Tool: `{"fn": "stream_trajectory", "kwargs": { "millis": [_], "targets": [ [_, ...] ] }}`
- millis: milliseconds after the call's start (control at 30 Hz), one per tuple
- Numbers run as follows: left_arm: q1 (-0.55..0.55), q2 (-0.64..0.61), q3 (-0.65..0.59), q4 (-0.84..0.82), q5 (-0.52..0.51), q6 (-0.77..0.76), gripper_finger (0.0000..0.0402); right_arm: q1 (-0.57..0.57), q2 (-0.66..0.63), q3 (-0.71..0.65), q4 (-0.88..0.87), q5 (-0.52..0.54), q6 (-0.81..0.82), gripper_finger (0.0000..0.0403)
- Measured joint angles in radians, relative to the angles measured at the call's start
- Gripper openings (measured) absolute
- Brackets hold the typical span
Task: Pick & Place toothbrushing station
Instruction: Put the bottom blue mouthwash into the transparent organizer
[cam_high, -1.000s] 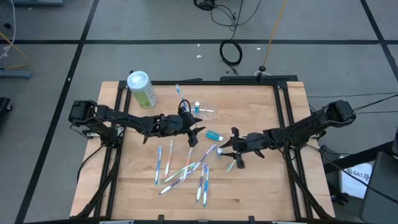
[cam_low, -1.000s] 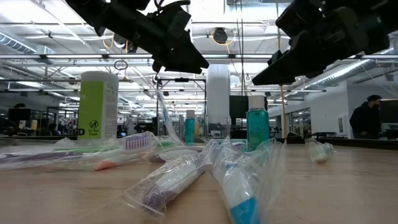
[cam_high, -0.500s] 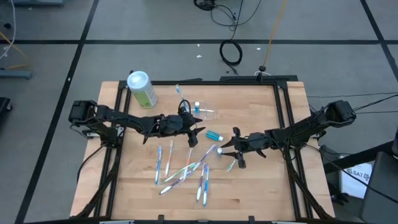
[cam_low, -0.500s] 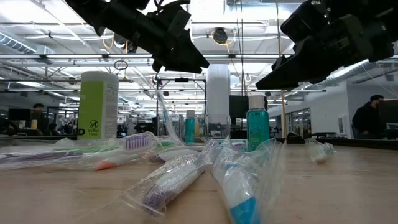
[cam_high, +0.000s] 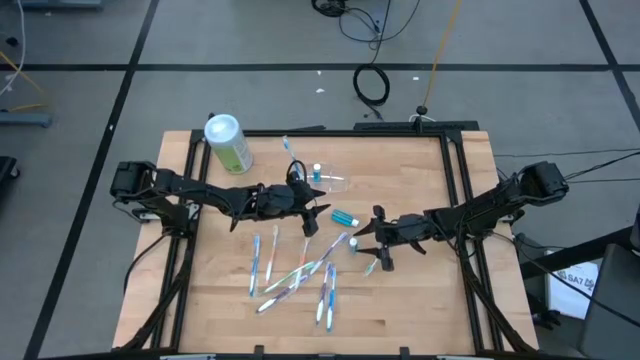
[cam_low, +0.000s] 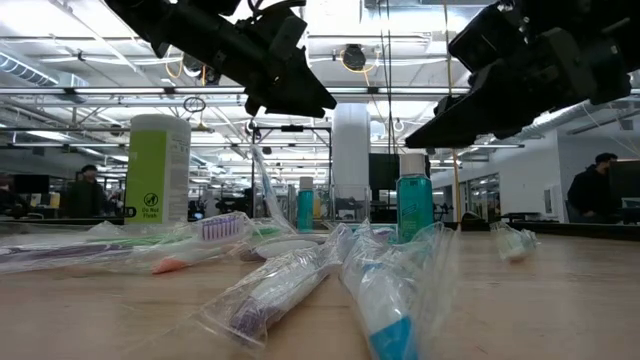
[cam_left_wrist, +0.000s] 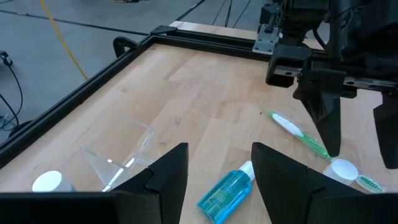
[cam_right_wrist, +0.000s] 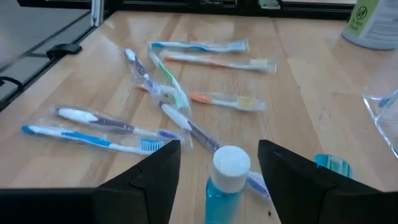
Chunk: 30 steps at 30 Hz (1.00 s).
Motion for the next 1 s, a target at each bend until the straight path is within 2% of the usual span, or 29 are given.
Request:
{"fn": "stream_trajectory", "kwargs": {
  "millis": [400,633,1000],
  "targets": [
    [0.0,0.0,0.0,0.0,0.0,-0.002,0.0184,-0.002,0.022,0.0,-0.006,0.026,0.007,0.0221],
    [0.0,0.0,0.0,0.004,0.0,-0.002,0.0184,-0.002,0.092,0.001,0.092,0.026,0.007,0.0223],
    [0.0,0.0,0.0,0.004,0.0,-0.002,0.0184,-0.002,0.163,0.0,0.146,0.026,0.007,0.022]
  ]
}}
